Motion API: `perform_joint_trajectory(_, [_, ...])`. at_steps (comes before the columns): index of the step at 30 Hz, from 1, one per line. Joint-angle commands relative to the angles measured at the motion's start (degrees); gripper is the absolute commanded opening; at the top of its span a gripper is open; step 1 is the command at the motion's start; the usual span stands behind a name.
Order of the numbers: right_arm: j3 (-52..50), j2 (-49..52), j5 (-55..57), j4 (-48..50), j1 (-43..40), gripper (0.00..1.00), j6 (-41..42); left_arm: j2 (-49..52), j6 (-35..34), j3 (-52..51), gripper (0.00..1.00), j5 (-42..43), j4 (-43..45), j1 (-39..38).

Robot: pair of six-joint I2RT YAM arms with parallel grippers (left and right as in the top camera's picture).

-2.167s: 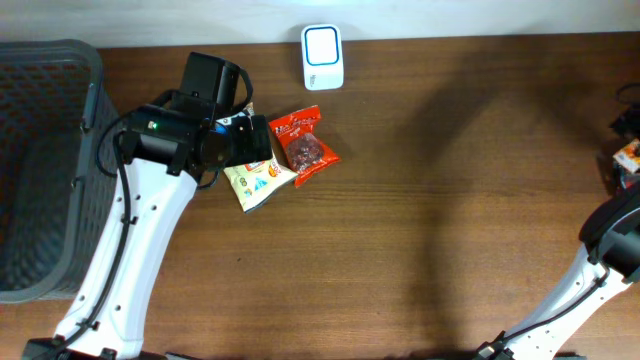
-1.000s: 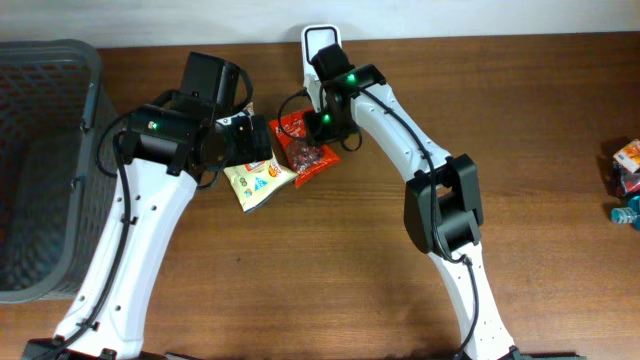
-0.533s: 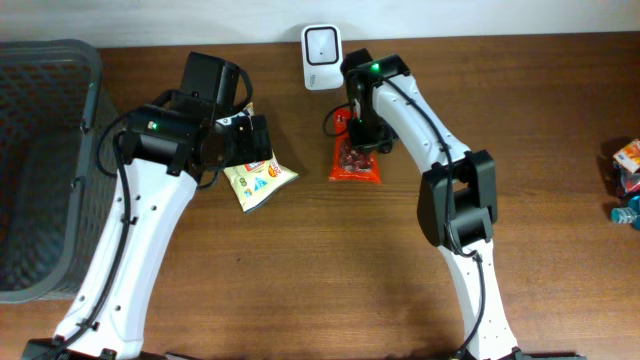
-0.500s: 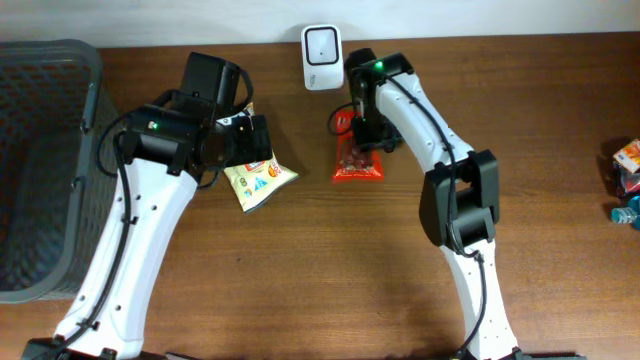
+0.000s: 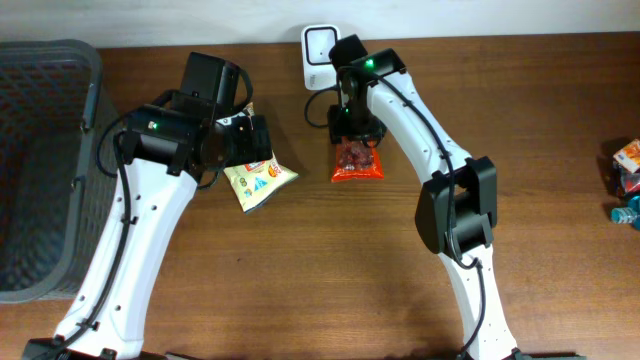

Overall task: Scan the item barcode
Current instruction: 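Lift the red bag up under the white scanner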

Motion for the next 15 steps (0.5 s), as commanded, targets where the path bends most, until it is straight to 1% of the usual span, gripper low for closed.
perform_joint_trajectory(1, [-3.34, -0.72, 6.43, 2.03, 0.46, 0.58, 5.18, 0.2, 0.5, -0.24, 0.99, -0.61, 0.09, -0.02])
perform_joint_trajectory(5, [-4.79, -0.72, 11.63, 2.38, 0.48, 0.59, 5.16, 0.2, 0.5, -0.24, 0.99, -0.61, 0.09, -0.02])
perform_joint_trajectory(8, [-7.02, -0.72, 11.74, 5.14, 0.48, 0.58, 5.18, 0.24, 0.5, -0.24, 0.99, -0.61, 0.09, -0.02])
perform_joint_trajectory(12, [-13.03, -0.72, 11.72, 9.94, 0.48, 0.58, 5.18, 0.24, 0.5, -0.24, 0.99, -0.61, 0.09, -0.02])
perform_joint_trajectory(13, [-13.92, -0.72, 11.72, 10.71, 0.48, 0.56, 5.18, 0.24, 0.5, -0.24, 0.99, -0.61, 0.09, -0.02])
perform_joint_trajectory(14, [-14.51, -0.72, 11.74, 11.08, 0.48, 0.5, 5.18, 0.24, 0.5, -0.24, 0.99, -0.61, 0.09, -0.02])
perform_joint_trajectory(15, [-14.62, -0.72, 11.72, 10.97, 0.48, 0.4, 5.18, 0.24, 0.5, -0.24, 0.99, -0.61, 0.09, -0.02])
